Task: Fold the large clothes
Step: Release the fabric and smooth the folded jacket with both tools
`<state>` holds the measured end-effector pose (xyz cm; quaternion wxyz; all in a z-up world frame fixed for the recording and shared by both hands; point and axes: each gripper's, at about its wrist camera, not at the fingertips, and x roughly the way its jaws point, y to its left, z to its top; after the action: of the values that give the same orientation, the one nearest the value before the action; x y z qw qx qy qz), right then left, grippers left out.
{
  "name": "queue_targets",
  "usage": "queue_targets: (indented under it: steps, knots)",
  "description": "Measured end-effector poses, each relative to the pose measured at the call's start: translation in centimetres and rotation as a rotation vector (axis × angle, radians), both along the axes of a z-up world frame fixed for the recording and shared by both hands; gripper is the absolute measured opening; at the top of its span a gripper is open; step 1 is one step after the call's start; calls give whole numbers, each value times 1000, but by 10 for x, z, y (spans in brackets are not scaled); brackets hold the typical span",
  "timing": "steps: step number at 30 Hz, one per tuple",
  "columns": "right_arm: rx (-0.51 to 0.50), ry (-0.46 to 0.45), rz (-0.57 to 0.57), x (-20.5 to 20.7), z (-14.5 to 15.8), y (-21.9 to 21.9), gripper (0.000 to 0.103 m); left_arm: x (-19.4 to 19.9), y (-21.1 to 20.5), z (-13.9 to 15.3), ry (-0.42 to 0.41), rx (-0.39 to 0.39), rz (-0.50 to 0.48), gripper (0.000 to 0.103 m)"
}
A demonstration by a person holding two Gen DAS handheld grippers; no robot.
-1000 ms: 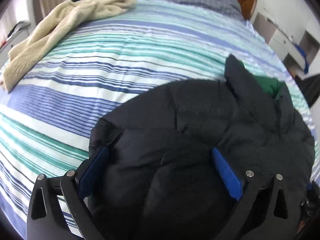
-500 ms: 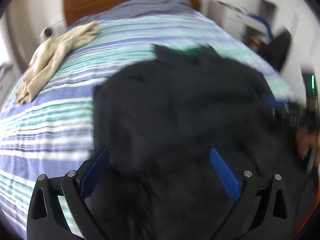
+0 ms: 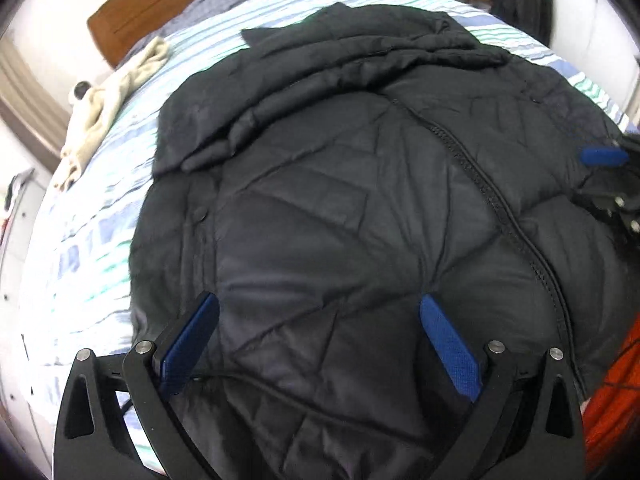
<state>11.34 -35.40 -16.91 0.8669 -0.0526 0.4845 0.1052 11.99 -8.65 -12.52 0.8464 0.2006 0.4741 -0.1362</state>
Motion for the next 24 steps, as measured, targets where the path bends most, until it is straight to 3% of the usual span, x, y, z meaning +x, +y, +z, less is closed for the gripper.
queue_targets:
  steps: [24]
  knots:
    - [24, -21, -66, -9, -12, 1, 70, -13, 6, -8, -4, 17, 42, 101]
